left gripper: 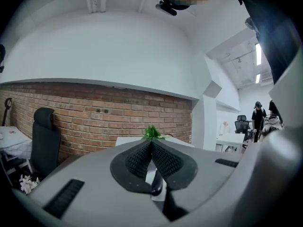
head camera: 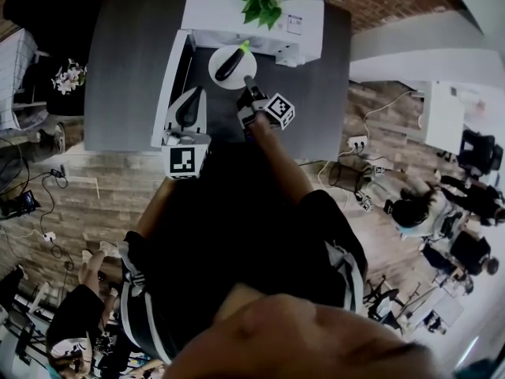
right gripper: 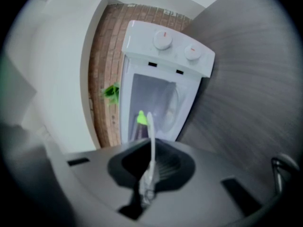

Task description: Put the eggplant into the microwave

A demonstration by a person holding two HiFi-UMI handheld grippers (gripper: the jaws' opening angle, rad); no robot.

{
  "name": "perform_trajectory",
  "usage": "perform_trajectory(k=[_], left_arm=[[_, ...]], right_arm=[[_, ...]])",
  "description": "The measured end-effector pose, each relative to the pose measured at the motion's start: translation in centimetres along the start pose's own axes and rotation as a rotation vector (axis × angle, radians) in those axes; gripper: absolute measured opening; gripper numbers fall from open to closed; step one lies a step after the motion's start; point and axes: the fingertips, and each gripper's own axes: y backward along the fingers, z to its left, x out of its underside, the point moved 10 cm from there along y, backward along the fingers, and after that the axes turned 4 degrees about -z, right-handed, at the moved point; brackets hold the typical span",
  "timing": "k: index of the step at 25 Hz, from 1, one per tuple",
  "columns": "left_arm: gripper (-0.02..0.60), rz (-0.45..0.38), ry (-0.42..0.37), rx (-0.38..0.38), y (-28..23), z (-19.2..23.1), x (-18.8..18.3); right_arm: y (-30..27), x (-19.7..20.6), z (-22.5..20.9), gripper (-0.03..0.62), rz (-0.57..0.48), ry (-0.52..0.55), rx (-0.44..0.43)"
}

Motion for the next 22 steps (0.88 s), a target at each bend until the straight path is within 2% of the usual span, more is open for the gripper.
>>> perform_trajectory(k=[11, 16, 20, 22], left_arm=[[0.037, 0.004, -0.03, -0.013, -1.2, 0.8, 0.3], [0.037, 0.027, -0.004, -0.018, -1.7, 0.7, 0.2], [0.037, 0.022, -0.034, -0.009, -2.2, 0.9, 0.3], [0.037, 0.028, -0.024, -0.015, -2.5, 0.9, 0.3]], right_arm=[[-4.1, -1.2, -1.9, 0.038, 0.01, 0.008, 0.013], [-5.8, -1.9, -1.9, 0.038, 0.002, 0.009, 0.011], [-7.0, -2.6, -1.8, 0.038, -0.007, 0.007, 0.013], [-7.6, -3.0, -1.7, 0.038, -0.012, 0.006, 0.011]])
